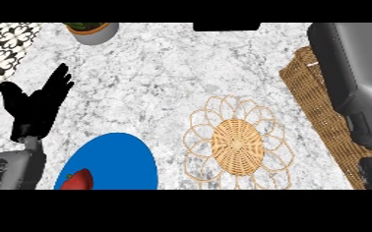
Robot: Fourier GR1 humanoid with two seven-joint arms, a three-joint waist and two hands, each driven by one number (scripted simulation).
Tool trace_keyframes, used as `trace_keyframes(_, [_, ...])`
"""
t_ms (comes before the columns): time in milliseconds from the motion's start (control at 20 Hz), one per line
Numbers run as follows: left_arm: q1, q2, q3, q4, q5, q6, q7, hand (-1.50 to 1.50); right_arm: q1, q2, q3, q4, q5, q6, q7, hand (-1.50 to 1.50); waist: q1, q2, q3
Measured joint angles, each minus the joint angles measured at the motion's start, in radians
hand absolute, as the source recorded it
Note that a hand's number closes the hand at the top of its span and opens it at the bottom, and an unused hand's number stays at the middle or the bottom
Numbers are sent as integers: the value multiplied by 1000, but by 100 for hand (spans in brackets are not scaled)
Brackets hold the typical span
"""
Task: Pick the sweet potato from the placemat and place it in the basket
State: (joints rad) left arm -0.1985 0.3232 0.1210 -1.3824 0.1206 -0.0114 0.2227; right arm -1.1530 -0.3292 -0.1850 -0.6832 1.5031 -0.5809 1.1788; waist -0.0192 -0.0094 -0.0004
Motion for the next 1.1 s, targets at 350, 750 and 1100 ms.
trace_keyframes(350, [3, -16, -4, 5, -17, 6, -12, 0, 204, -13, -50, -179, -41, -9, -73, 150, 1, 3, 0])
trace_keyframes(750, [11, -10, 5, -9, -10, -17, -9, 0, 372, -29, -157, -321, -17, -40, -91, -150, 8, 5, 0])
trace_keyframes(1100, [13, -13, 10, -30, -15, -24, 5, 0, 464, -5, -212, -400, -49, -69, -127, -150, 17, 8, 1])
